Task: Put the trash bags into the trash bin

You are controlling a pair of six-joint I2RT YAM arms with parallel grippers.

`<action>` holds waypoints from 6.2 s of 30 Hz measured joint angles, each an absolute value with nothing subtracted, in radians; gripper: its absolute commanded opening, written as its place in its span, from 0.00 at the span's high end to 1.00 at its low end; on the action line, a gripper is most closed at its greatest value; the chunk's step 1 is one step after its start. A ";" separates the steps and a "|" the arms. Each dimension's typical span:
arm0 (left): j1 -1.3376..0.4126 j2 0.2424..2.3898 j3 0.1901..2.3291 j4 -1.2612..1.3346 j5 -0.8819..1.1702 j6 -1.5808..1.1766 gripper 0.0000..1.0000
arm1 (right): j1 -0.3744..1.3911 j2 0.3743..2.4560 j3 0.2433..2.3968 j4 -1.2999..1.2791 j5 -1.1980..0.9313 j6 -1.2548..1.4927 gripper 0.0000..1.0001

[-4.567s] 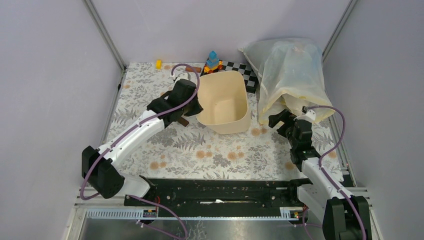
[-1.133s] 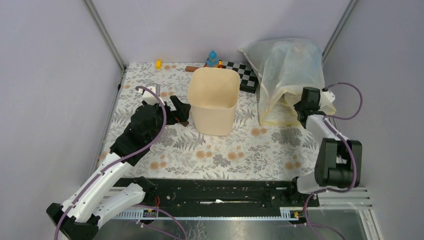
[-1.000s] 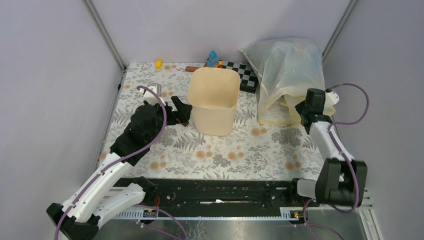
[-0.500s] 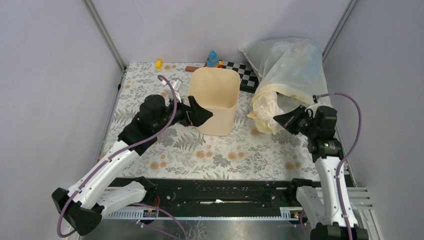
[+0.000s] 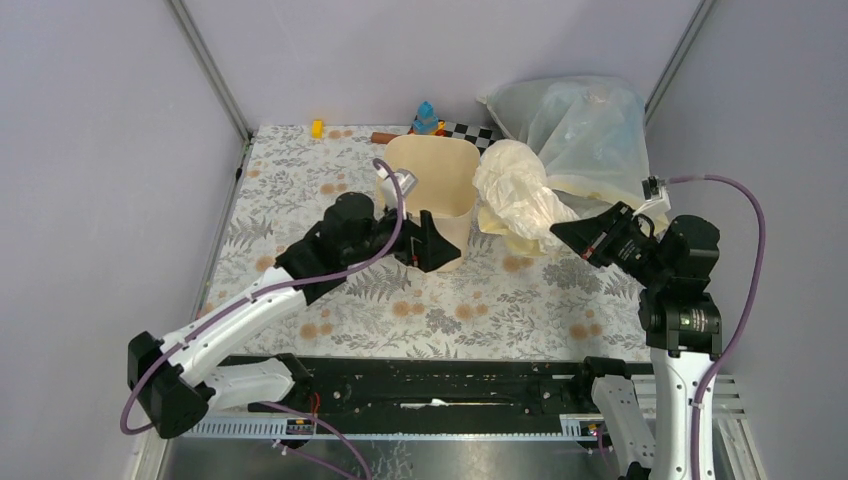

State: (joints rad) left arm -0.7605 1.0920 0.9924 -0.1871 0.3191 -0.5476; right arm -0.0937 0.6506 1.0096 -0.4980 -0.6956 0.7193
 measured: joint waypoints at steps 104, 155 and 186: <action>-1.131 1.364 0.911 0.160 -0.174 -0.039 1.00 | -0.093 0.706 1.013 -0.769 -0.755 0.407 0.10; -0.907 1.168 0.970 -0.167 -0.112 -0.212 0.88 | 0.312 0.842 1.002 -0.659 0.205 0.498 0.97; -0.976 1.236 0.782 0.307 -0.015 -0.485 0.27 | 0.312 0.933 1.037 -0.535 -0.024 0.759 1.00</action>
State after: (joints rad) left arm -0.9764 1.2362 0.7822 0.3073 -0.0154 -0.4847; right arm 0.3122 0.9333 1.0367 -0.5354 -0.0242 0.7593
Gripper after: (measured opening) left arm 0.656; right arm 0.034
